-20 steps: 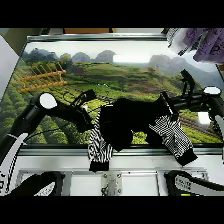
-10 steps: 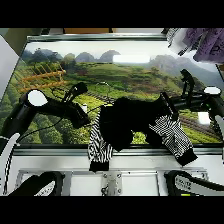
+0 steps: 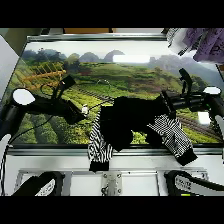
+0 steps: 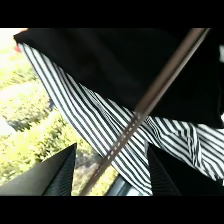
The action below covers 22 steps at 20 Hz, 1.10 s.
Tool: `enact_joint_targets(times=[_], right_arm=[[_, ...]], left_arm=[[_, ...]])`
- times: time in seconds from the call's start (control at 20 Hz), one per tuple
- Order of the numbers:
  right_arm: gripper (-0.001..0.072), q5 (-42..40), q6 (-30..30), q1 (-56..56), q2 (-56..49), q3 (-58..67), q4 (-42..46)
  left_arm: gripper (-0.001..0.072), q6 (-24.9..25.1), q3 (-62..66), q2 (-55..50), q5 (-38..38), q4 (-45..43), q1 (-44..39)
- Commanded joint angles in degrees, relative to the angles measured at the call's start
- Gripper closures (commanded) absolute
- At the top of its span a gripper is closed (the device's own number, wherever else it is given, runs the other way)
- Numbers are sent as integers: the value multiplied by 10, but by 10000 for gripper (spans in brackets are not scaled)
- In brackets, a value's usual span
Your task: Fold the clothes and pants, and hang the long-sleeved shirts on hangers.
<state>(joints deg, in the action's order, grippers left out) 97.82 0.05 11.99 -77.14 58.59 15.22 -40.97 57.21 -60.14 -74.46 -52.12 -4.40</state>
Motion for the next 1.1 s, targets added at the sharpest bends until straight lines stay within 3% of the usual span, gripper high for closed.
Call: enact_joint_targets(times=[0.0, 0.15, 0.35, 0.65, 0.75, 0.9, 1.05], right_arm=[[703, -31, 8, 4, 6, 2, 1], [703, -64, 9, 4, 27, 2, 1], [703, -91, 28, 4, 61, 2, 0], [703, -106, 30, 4, 80, 2, 1], [703, -106, 30, 4, 80, 2, 1], [702, -106, 30, 4, 80, 2, 1], [701, -106, 30, 4, 80, 2, 2]], left_arm=[[262, -11, 0, 52, 27, 11, 44], [262, -83, 0, 111, 36, 8, 94], [263, -231, -56, 175, 60, -30, 83], [263, -406, -159, 216, 192, -47, -126], [263, -490, -154, 201, 234, -114, -209], [263, -620, -124, 146, 239, -254, -324], [263, -685, -69, 83, 236, -350, -395]])
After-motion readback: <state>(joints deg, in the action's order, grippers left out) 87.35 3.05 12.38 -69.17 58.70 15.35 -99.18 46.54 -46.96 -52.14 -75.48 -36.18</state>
